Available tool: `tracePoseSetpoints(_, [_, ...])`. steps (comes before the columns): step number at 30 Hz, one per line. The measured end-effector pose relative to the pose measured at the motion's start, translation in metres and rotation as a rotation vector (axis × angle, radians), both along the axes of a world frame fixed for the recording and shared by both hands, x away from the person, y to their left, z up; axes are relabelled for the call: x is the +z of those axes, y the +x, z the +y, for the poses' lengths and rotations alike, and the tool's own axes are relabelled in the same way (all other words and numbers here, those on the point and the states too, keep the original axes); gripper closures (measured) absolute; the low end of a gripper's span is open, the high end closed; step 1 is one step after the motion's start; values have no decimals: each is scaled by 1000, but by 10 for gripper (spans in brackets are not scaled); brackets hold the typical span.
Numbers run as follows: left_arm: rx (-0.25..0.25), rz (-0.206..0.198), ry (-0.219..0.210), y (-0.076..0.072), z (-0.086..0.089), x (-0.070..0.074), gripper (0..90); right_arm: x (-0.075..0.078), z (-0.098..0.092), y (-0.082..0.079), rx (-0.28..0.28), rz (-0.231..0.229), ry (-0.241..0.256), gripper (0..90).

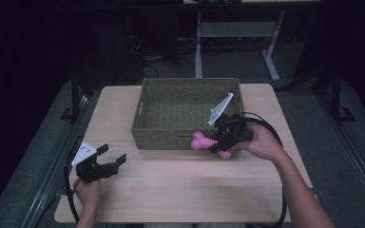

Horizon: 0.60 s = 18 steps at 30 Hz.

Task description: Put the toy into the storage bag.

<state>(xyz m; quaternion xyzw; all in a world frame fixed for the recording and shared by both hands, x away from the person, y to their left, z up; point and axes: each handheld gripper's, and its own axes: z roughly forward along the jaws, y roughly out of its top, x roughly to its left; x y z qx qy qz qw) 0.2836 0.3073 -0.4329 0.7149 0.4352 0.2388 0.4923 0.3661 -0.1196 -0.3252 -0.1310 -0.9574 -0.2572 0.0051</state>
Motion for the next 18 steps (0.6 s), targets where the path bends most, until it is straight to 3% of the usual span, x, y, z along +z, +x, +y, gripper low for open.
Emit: tracePoseSetpoints(18, [-1,-1,-1,0,1,0,136,22,5,23,-9,-22,-39,580])
